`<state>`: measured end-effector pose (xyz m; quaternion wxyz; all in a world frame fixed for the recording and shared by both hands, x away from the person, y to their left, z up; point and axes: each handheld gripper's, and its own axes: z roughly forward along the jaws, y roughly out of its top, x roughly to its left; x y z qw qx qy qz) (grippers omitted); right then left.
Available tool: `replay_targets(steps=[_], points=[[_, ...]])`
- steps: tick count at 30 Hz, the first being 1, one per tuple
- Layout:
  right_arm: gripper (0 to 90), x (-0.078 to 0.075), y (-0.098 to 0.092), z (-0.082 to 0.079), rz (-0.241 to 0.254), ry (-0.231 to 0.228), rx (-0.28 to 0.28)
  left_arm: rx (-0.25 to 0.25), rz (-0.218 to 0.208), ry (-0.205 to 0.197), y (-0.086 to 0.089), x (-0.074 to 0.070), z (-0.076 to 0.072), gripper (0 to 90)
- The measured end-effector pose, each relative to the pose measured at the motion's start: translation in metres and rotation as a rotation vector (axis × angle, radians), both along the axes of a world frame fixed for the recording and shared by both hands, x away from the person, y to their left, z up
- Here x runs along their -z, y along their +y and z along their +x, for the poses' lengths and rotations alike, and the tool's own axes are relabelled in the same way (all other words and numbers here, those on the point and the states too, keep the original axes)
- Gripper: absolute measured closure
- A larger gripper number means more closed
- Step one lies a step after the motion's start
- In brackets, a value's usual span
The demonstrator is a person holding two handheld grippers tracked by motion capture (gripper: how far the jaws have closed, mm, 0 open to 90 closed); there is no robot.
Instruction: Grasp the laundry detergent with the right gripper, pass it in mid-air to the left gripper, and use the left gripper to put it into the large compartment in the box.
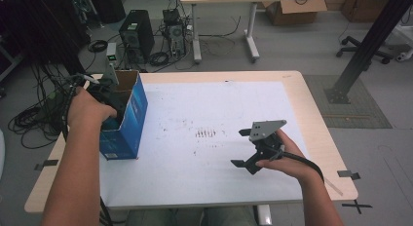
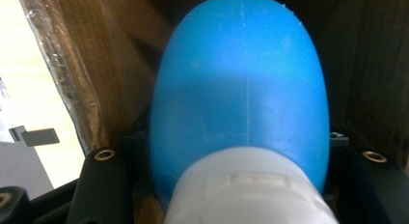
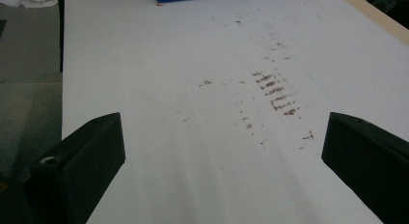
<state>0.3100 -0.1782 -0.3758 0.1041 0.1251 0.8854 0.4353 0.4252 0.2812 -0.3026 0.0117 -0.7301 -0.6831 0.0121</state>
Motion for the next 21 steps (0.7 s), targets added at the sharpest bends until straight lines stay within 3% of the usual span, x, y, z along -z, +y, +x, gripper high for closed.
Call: replay_targets(steps=[21], points=[[1.4, -0.0021, -0.0049, -0.0027, 0.003, -0.006, -0.002, -0.001, -0.002, -0.003, -0.0029, -0.0032, -0.0019, 33.5]])
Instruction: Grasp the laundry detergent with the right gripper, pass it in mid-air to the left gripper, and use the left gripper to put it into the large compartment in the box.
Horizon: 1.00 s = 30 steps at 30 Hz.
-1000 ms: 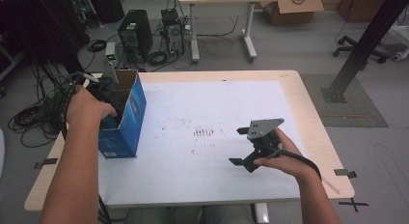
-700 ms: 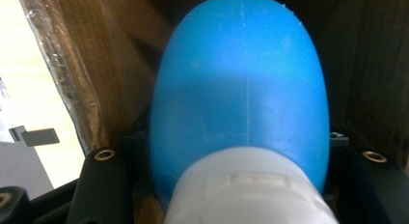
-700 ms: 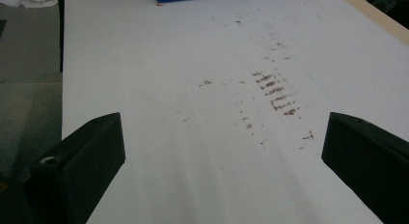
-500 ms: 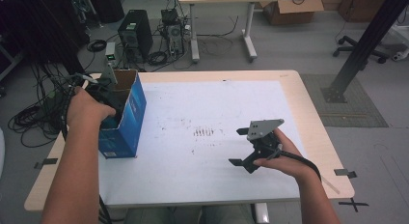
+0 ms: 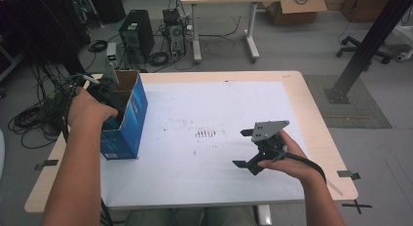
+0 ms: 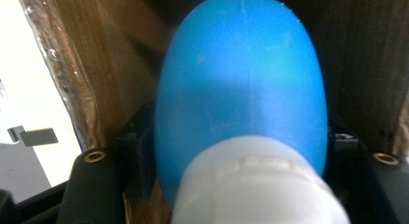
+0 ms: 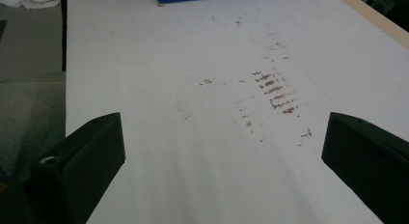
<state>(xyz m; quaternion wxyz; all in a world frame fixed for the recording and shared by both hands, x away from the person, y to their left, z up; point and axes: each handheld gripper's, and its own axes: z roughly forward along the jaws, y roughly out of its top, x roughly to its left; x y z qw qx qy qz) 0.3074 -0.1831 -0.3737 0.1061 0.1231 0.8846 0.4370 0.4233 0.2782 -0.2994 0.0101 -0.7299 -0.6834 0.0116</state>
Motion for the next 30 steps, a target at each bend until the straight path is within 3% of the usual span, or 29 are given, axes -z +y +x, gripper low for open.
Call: replay_targets(steps=[16, 30], points=[[1.4, -0.002, -0.003, -0.003, 0.012, -0.006, -0.005, -0.011, 0.021, -0.03, -0.005, -0.021, -0.004, 28.7], [1.4, -0.005, -0.001, -0.004, 0.019, -0.011, -0.01, -0.003, 0.002, -0.051, -0.002, -0.041, -0.012, 20.1]])
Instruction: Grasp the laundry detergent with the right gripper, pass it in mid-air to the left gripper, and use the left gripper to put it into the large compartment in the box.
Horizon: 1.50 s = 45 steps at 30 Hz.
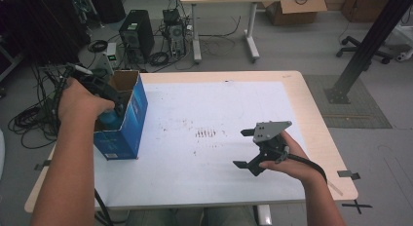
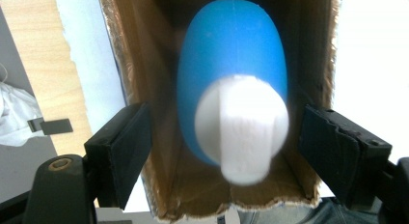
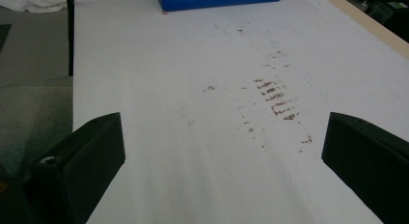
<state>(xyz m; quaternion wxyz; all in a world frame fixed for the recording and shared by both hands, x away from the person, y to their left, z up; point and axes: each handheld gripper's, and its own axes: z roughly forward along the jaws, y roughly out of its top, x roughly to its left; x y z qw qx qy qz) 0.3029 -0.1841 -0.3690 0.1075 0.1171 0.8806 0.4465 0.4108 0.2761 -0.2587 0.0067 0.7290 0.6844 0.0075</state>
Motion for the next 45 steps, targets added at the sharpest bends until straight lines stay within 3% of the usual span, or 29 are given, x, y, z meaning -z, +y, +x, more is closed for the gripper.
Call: replay_targets(steps=[10, 15, 20, 25, 32, 37, 45], points=[[1.4, -0.009, -0.001, -0.002, 0.003, -0.013, -0.004, 0.044, 0.018, -0.017, -0.006, -0.024, -0.01, 11.5], [1.5, -0.013, -0.002, -0.004, 0.0, -0.018, -0.007, 0.066, 0.049, -0.013, -0.01, -0.034, -0.014, 4.3], [1.5, -0.018, -0.004, -0.005, -0.004, -0.024, -0.006, 0.102, 0.074, -0.043, -0.019, -0.045, -0.018, 1.4], [1.5, -0.024, -0.007, -0.003, -0.018, -0.024, 0.007, 0.148, 0.087, -0.044, -0.032, -0.054, -0.019, 0.2], [1.5, -0.042, -0.012, 0.006, -0.076, -0.022, 0.016, 0.259, 0.073, -0.072, -0.058, -0.07, -0.019, 0.2], [1.5, -0.062, -0.014, 0.016, -0.118, -0.031, 0.024, 0.396, 0.019, -0.072, -0.079, -0.079, -0.018, 0.2], [1.7, -0.089, -0.01, 0.023, -0.207, -0.047, 0.011, 0.548, -0.029, -0.086, -0.101, -0.085, -0.02, 0.2]])
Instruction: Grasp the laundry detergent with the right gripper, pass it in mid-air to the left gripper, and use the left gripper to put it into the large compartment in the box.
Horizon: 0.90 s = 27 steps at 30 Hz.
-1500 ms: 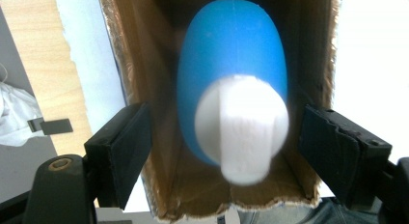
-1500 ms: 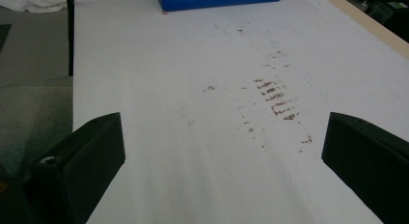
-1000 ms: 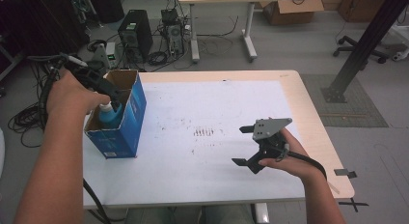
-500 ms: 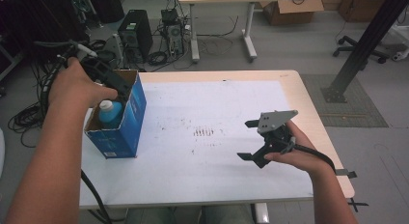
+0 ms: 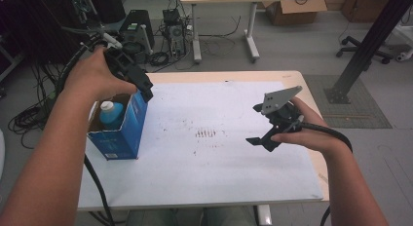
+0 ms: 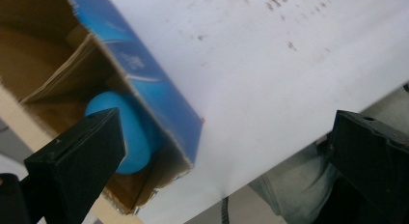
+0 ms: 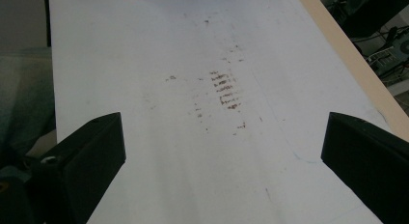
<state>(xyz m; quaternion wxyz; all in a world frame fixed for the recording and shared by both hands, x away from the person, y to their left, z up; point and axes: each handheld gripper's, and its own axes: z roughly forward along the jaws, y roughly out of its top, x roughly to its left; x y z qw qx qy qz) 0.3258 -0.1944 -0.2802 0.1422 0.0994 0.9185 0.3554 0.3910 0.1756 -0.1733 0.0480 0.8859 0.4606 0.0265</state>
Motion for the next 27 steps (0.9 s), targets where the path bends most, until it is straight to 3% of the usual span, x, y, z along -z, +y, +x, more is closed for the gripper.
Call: replay_targets(steps=[6, 13, 23, 27], points=[[2.3, -0.006, 0.011, 0.004, -0.134, 0.027, -0.037, 0.178, 0.001, 0.028, -0.015, 0.004, -0.004, 0.2], [2.7, -0.003, 0.02, 0.014, -0.219, 0.06, -0.066, 0.453, 0.002, 0.051, -0.044, 0.017, -0.013, 0.2], [3.2, 0.007, 0.028, 0.026, -0.35, 0.124, -0.117, 0.65, 0.031, 0.106, -0.068, 0.048, -0.02, 0.2], [3.4, 0.013, 0.03, 0.03, -0.405, 0.152, -0.12, 0.7, 0.05, 0.12, -0.072, 0.062, -0.02, 0.2]])
